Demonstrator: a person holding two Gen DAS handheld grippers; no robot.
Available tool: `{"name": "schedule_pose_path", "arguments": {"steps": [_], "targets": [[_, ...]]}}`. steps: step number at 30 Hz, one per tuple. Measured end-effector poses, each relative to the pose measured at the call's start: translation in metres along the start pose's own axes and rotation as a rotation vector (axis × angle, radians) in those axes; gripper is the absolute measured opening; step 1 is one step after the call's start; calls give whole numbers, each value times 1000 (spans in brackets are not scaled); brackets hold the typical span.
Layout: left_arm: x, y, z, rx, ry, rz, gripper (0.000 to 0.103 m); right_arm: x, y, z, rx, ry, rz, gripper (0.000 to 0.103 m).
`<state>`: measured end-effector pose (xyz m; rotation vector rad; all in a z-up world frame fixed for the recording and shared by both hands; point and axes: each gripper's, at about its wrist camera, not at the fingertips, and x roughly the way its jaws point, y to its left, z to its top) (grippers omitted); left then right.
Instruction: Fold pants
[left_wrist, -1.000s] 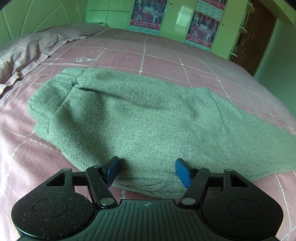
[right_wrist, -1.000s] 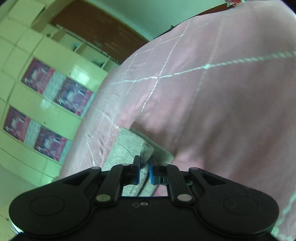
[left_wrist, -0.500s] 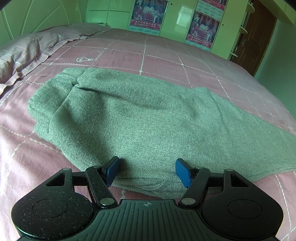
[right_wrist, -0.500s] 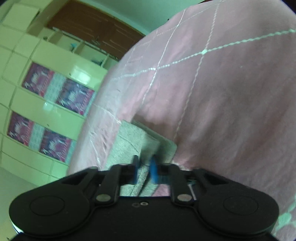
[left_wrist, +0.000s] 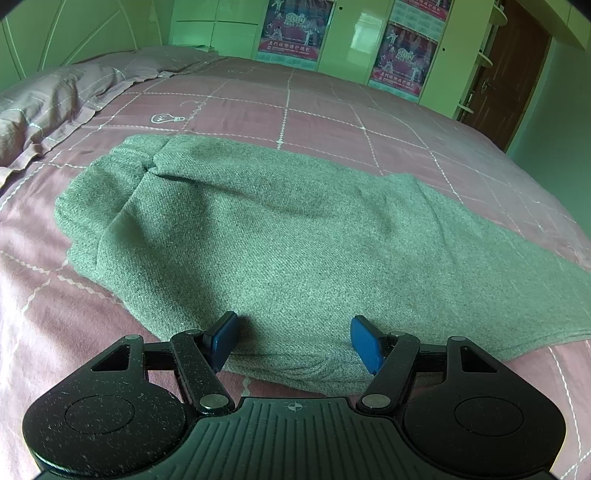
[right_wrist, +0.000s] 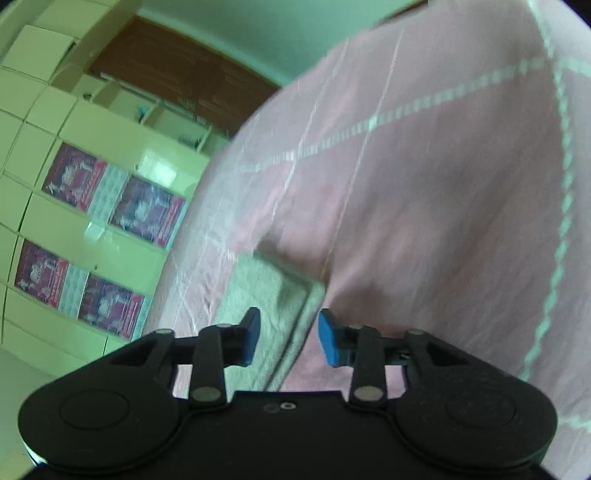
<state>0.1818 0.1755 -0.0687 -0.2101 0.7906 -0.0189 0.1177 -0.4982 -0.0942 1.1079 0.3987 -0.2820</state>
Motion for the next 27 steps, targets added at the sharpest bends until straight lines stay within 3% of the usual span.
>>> {"name": "schedule_pose_path", "arguments": {"steps": [2, 3, 4, 5, 8, 10, 11, 13, 15, 17, 19, 21, 24, 27], "targets": [[0, -2, -1, 1, -4, 7, 68, 13, 4, -3, -27, 42, 17, 30], [0, -3, -1, 2, -5, 10, 68, 20, 9, -5, -66, 65, 16, 21], [0, -4, -1, 3, -6, 13, 68, 29, 16, -6, -120, 113, -2, 1], [0, -4, -1, 1, -7, 15, 68, 31, 26, -6, -175, 134, -37, 0], [-1, -5, -1, 3, -5, 22, 68, 1, 48, 1, -239, 36, 89, 0], [0, -6, -2, 3, -6, 27, 68, 7, 43, -3, -283, 45, 19, 0], [1, -6, -1, 2, -4, 32, 68, 21, 28, -3, -233, 106, -49, 0], [-5, -14, 6, -18, 4, 71, 68, 26, 4, -2, -96, 124, 0, 1], [-22, -34, 10, -43, -64, 35, 68, 17, 7, -1, -100, 111, 33, 15], [-29, -70, 8, -69, -128, -6, 68, 4, 9, -2, -119, 61, 45, 25], [-19, -116, 3, -96, -129, -67, 68, -1, 3, -1, -82, 30, 69, 23], [0, -170, -4, -73, -74, -122, 69, -2, -1, 0, -52, 20, 65, 22], [23, -264, -22, 25, -10, -109, 70, -3, 0, 0, -60, 19, 65, 25], [28, -338, -37, 134, 0, -96, 89, 0, 2, -2, -89, 19, 59, 23]]}}
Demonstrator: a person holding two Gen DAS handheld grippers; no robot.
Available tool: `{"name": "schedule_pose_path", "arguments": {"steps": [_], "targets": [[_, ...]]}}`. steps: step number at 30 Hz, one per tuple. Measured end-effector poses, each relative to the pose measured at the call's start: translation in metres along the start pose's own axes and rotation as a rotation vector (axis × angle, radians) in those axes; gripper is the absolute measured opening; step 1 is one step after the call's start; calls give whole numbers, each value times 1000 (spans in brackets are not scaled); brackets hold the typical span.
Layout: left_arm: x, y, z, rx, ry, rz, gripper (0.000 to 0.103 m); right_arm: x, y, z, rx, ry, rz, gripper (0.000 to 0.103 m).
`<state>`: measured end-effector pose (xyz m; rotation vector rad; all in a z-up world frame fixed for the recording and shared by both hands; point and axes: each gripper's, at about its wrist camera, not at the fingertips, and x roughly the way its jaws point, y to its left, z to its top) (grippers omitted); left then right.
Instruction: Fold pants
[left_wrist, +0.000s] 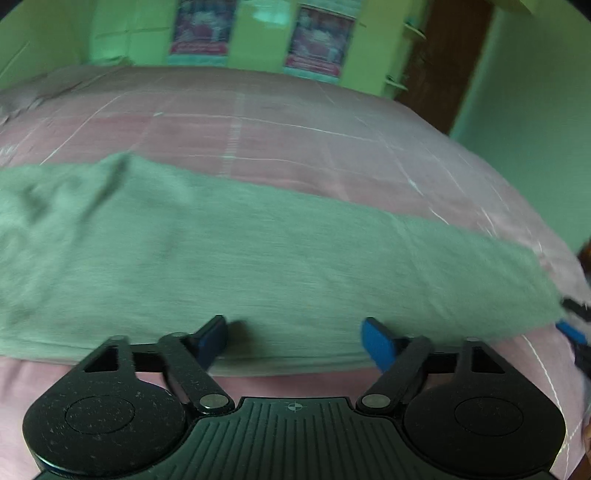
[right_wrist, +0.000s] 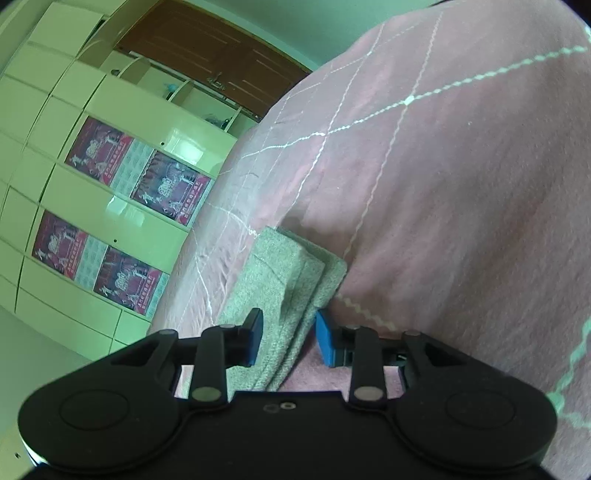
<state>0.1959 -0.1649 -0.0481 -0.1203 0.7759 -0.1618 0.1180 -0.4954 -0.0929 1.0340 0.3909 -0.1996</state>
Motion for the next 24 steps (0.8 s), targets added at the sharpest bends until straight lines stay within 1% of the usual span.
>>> {"name": "schedule_pose_path", "arguments": {"steps": [1, 2, 4, 7, 9, 11, 12, 13, 15, 17, 19, 21, 22, 24], "targets": [[4, -22, -1, 36, 8, 12, 93, 1, -1, 0, -5, 6, 1, 19], [7, -36, -2, 57, 20, 23, 93, 4, 0, 2, -8, 12, 1, 17], [8, -56, -1, 83, 20, 49, 93, 5, -2, 4, -3, 14, 16, 15], [19, -61, 0, 86, 54, 88, 96, -1, -10, 5, 27, -13, 56, 15], [19, -60, 0, 79, 48, 90, 97, -2, -15, 3, 50, -18, 74, 14], [13, -59, 0, 54, 16, 95, 97, -2, -17, 4, 61, -21, 96, 15], [15, -59, -2, 49, 17, 95, 97, -1, -18, 4, 62, -24, 101, 15], [22, -61, -5, 64, 38, 104, 98, 0, -18, 5, 62, -21, 100, 16], [27, -63, -11, 98, 36, 105, 103, 4, -18, 6, 58, -1, 86, 16], [28, -66, -15, 117, 32, 106, 103, 7, -15, 9, 55, 6, 78, 16], [28, -66, -17, 113, 28, 105, 103, 9, -15, 10, 59, 14, 50, 15], [28, -66, -16, 104, 29, 99, 103, 7, -13, 12, 66, 6, 35, 18], [29, -66, -15, 102, 30, 98, 103, 5, -10, 11, 47, -8, 10, 19], [28, -65, -16, 89, 25, 98, 103, 9, -5, 11, 13, 0, -33, 20]]}}
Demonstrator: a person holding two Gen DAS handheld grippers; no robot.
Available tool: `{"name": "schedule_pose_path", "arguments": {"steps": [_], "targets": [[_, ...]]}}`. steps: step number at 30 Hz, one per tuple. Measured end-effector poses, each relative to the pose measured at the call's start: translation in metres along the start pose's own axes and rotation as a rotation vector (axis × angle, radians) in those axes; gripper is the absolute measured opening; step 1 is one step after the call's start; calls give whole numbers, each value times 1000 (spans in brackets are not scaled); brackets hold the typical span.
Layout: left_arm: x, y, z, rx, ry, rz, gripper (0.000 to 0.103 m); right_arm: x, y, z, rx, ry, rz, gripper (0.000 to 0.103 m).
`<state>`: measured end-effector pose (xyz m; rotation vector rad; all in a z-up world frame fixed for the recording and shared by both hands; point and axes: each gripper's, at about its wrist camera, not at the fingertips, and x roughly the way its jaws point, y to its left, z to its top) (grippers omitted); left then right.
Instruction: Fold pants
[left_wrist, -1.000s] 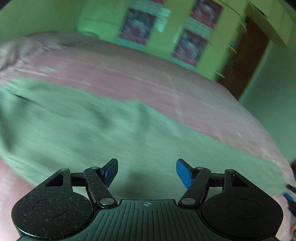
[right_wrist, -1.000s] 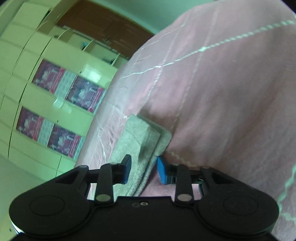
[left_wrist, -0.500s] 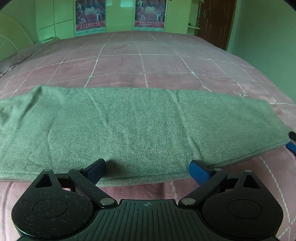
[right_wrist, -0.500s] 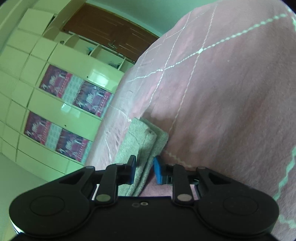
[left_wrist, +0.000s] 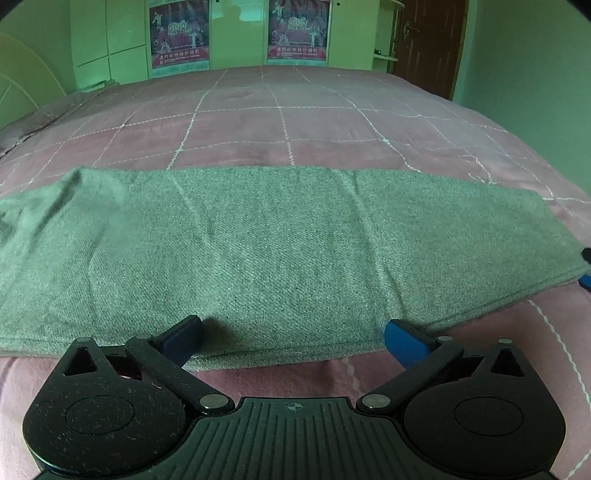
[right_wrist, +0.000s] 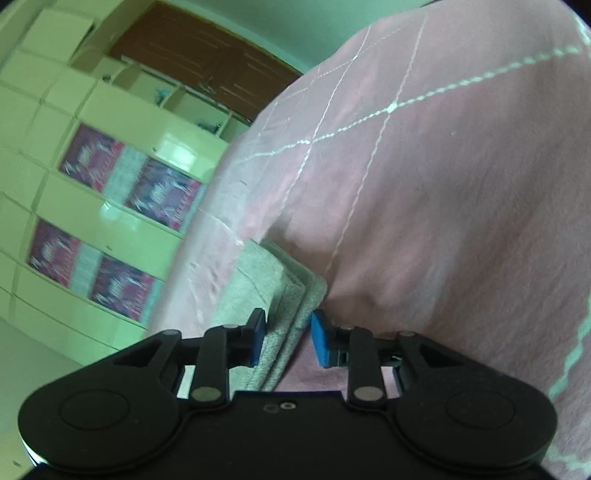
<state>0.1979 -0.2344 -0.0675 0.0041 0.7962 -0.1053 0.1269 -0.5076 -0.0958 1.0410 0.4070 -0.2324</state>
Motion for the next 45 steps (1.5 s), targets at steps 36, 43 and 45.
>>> {"name": "schedule_pose_path", "arguments": {"steps": [36, 43, 45], "targets": [[-153, 399, -116, -375, -291, 175, 103, 0, 258, -315, -1016, 437, 312, 12], [-107, 328, -52, -409, -247, -257, 103, -21, 231, -220, -811, 288, 241, 25], [-76, 304, -32, -439, -138, -330, 101, -22, 221, -211, -797, 254, 204, 27]]}}
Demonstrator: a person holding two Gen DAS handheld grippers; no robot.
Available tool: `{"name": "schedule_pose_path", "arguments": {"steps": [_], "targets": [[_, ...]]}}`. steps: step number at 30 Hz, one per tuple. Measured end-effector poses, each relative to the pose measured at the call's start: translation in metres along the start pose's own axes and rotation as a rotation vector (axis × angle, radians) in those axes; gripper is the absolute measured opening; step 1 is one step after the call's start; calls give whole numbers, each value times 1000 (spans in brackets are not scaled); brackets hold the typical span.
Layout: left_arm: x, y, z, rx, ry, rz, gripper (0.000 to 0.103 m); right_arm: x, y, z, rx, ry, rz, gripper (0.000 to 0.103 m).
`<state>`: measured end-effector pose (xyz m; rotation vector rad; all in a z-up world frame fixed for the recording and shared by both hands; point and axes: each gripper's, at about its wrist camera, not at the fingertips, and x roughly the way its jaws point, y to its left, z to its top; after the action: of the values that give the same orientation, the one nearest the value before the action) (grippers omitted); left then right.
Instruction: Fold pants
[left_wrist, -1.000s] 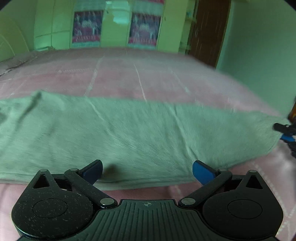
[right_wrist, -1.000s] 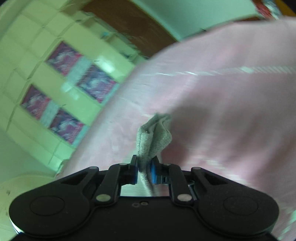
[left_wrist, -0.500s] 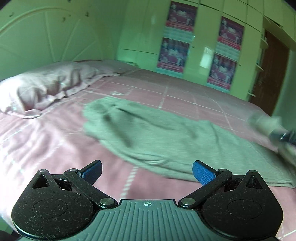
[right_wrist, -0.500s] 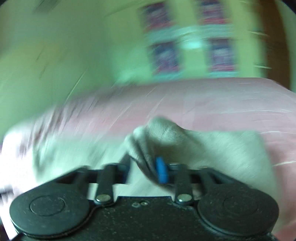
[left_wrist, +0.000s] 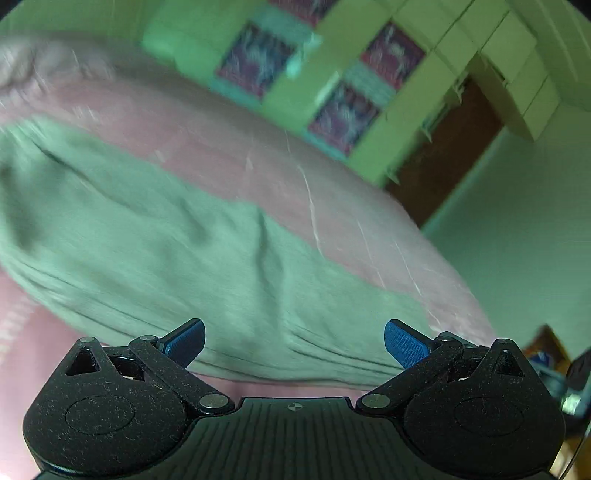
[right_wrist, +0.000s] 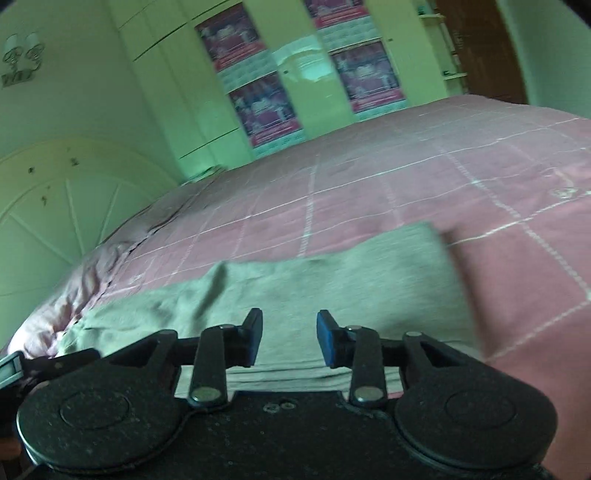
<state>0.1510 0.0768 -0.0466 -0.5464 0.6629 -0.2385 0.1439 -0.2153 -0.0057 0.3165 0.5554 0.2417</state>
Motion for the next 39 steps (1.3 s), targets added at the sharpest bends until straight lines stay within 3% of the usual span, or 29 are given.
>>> {"name": "schedule_pose_path", "arguments": {"steps": [3, 5, 10, 11, 12, 13, 15, 19, 21, 23, 27, 30, 32, 34, 36, 39], "targets": [[45, -1, 1, -124, 137, -37, 77, -11, -24, -5, 44, -12, -32, 29], [67, 5, -2, -218, 192, -63, 75, -17, -36, -9, 63, -19, -41, 33], [97, 27, -9, -484, 167, -167, 73, -18, -63, -17, 145, -33, -54, 34], [101, 29, -10, -507, 165, -173, 66, -18, -67, -18, 158, -35, -60, 34], [107, 30, -12, -509, 180, -165, 28, -17, -71, -18, 170, -40, -65, 34], [112, 29, -15, -506, 198, -155, 17, -17, -74, -18, 181, -46, -63, 34], [112, 23, -20, -457, 162, -144, 17, -15, -77, -17, 191, -47, -61, 34], [75, -11, -20, -253, -23, -158, 17, -20, -74, -12, 158, -78, -33, 34], [75, -8, -26, -246, 8, -102, 17, -10, -74, -15, 128, -45, -38, 32], [94, 9, -34, -248, 89, -52, 17, 20, -77, -24, 98, 108, -112, 27], [97, 16, -27, -327, 87, -94, 21, 0, -67, -11, 59, 3, -128, 26], [87, -1, -15, -250, 33, -57, 33, -11, -56, -1, -6, -68, -106, 17], [92, -7, -10, -193, 39, 11, 43, 11, -52, -4, -60, 22, -105, 6], [98, -7, -3, -113, 98, 64, 44, 42, -61, -12, -50, 178, -146, 5], [87, -13, 11, -96, 87, 67, 44, 34, -62, -2, -29, 107, -129, 7], [67, -15, 29, -39, 7, 85, 44, 32, -50, 21, -82, 11, -118, 7]]}}
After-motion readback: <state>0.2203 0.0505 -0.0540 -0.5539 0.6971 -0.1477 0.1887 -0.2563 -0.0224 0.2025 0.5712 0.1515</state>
